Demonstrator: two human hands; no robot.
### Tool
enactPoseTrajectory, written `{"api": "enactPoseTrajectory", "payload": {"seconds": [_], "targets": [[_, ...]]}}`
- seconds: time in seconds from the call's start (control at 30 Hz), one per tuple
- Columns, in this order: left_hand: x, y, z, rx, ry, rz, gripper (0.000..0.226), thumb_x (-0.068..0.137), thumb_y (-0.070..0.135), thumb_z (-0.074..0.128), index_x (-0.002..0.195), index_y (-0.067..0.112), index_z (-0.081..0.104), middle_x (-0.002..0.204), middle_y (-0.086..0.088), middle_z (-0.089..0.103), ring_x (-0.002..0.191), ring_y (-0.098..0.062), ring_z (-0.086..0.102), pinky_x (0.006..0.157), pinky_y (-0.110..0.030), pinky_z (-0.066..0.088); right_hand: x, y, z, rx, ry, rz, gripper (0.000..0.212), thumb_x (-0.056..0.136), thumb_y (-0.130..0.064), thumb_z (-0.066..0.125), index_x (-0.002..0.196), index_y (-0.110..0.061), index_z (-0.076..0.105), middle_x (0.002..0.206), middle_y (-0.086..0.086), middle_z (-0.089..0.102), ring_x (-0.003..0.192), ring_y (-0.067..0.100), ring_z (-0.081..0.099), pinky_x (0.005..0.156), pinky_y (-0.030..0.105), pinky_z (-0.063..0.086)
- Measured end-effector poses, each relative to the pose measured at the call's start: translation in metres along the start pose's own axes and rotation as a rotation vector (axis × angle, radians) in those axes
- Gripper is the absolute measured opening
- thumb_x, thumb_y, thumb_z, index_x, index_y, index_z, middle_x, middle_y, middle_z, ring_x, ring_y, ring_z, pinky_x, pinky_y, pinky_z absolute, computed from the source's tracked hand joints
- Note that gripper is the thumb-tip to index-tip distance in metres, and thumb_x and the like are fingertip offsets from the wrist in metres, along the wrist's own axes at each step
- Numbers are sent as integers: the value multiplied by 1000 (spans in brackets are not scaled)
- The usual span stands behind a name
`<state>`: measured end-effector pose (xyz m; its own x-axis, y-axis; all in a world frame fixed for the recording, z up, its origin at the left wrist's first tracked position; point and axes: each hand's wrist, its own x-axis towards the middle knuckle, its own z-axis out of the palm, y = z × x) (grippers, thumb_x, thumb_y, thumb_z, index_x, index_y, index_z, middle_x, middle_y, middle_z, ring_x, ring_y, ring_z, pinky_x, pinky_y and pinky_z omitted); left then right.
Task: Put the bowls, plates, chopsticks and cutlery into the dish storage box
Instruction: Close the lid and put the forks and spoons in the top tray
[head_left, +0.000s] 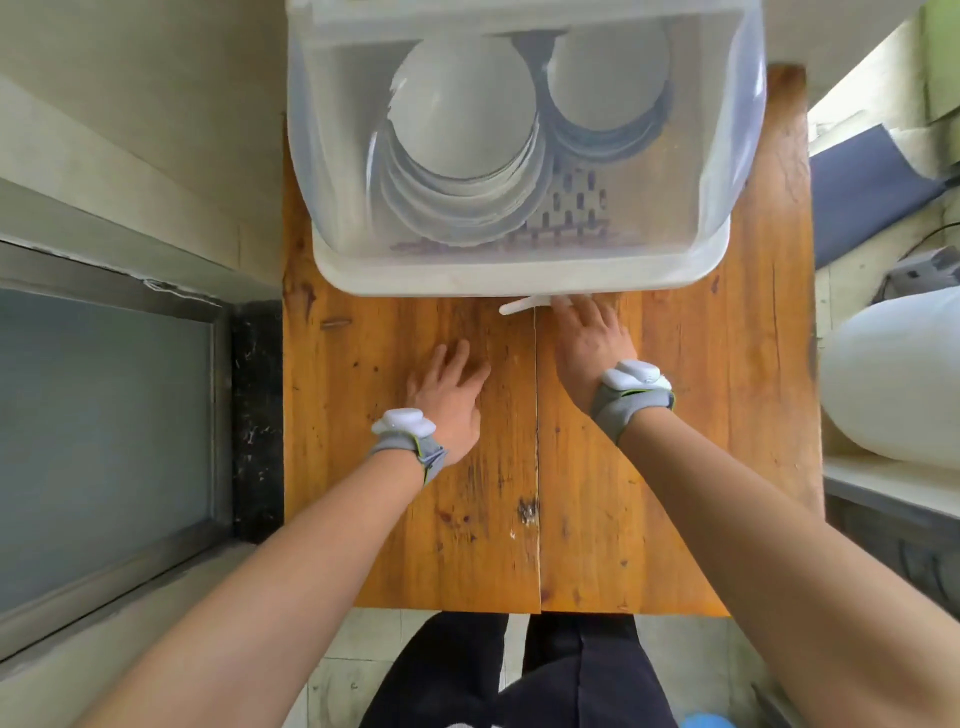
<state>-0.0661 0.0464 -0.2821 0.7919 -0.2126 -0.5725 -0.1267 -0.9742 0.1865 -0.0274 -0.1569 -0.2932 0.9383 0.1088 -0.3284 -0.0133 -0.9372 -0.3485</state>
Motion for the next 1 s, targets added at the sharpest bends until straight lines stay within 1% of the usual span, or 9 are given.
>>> {"api": "enactPoseTrajectory", "payload": {"seconds": [0.17,0.33,0.43,0.5,0.57,0.63,0.73,0.87,1.0], "targets": [[1,-2,10,48,-25,-5,65,93,25,45,151,35,19,163,4,-7,150,-25,-8,119,-52,12,6,8,14,-25,116,-16,36,90,-10,56,126,-17,60,123,8,61,106,35,54,80,41,44],[0,-4,8,51,-63,-2,66,93,23,43,152,35,16,163,4,-9,150,-24,-10,120,-52,12,1,7,11,-88,69,-28,38,98,-38,47,132,-21,45,111,4,66,101,31,59,81,40,43],[1,-4,4,47,-78,-9,67,93,21,43,152,35,16,163,5,-10,150,-24,-10,120,-50,11,2,8,11,-150,-84,-111,37,102,-28,43,139,-29,41,111,3,64,100,30,59,74,35,43],[2,-4,1,28,-115,-20,67,94,19,43,152,37,16,163,6,-9,150,-22,-10,121,-50,11,-5,11,11,-61,-99,-81,29,101,-23,43,129,-29,50,103,2,61,92,28,58,65,31,40],[4,-5,-4,-4,-174,-35,67,94,17,42,152,39,16,162,9,-8,150,-20,-10,121,-49,13,-14,9,5,152,-96,65,21,102,-36,38,111,-25,53,88,0,59,75,25,58,58,30,41],[5,-5,-14,-37,-236,-44,63,95,16,40,152,37,21,163,9,-5,150,-18,-6,121,-43,16,-23,2,-8,364,-121,251,29,100,-43,37,95,-19,52,74,-1,59,61,23,58,53,29,42],[8,-1,-37,-78,-263,-62,49,98,17,39,147,22,39,162,1,16,149,-21,15,117,-33,22,-28,-10,-37,527,-126,341,35,97,-36,45,83,-10,63,72,2,70,66,24,66,58,31,53],[-5,6,-81,-117,76,-31,34,98,24,40,123,20,62,128,-2,61,118,-27,53,92,-36,45,-38,-27,-89,788,-64,304,39,98,-38,43,81,-17,72,72,1,74,72,17,72,72,35,57],[-20,9,-132,-134,504,112,26,97,26,44,94,15,67,92,-2,67,91,-25,57,68,-34,44,-45,-48,-134,861,69,221,41,100,-29,40,76,-24,73,65,5,68,65,18,63,69,33,50]]}}
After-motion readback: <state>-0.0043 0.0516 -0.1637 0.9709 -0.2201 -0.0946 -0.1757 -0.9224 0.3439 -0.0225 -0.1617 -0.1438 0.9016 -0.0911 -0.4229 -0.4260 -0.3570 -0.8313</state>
